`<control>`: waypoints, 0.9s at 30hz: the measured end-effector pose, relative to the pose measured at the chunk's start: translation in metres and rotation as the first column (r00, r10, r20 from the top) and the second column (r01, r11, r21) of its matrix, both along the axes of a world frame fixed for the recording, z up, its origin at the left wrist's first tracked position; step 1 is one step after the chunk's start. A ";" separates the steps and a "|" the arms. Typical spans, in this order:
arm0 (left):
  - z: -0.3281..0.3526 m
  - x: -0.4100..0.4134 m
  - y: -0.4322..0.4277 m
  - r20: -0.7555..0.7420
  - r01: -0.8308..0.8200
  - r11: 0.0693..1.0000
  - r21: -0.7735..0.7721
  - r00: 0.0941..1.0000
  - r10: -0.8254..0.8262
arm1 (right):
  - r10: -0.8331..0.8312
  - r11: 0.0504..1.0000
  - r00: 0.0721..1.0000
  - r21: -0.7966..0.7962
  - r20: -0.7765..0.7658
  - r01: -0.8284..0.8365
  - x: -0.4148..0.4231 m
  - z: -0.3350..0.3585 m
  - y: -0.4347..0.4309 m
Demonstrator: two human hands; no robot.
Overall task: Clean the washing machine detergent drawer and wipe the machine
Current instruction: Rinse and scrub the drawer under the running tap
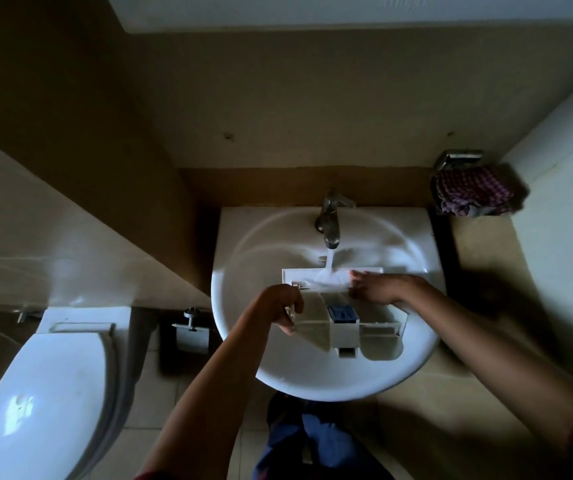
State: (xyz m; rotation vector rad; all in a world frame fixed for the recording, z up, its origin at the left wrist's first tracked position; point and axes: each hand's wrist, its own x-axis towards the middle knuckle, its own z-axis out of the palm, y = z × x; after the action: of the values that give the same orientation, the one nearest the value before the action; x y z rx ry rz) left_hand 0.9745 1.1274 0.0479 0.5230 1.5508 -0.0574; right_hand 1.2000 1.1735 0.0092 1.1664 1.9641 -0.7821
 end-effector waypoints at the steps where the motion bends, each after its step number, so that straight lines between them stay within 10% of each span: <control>1: -0.002 0.000 0.001 0.000 -0.013 1.000 -0.015 1.000 0.013 | 0.017 0.999 0.999 0.033 0.034 -0.018 0.003 -0.003 -0.001; 6: 0.000 -0.001 -0.001 -0.019 -0.031 0.999 -0.011 0.999 0.031 | 0.166 0.956 0.974 0.267 -0.153 -0.121 -0.017 0.008 -0.004; 27: 0.003 0.000 -0.003 -0.041 -0.025 1.000 0.002 0.999 0.025 | 0.148 0.969 0.926 0.238 -0.347 -0.066 -0.024 0.021 0.013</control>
State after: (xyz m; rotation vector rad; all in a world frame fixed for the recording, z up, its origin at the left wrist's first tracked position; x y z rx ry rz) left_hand 0.9747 1.1242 0.0507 0.5066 1.5968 -0.0479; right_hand 1.1758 1.1868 0.0307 1.0850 2.4545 -0.7769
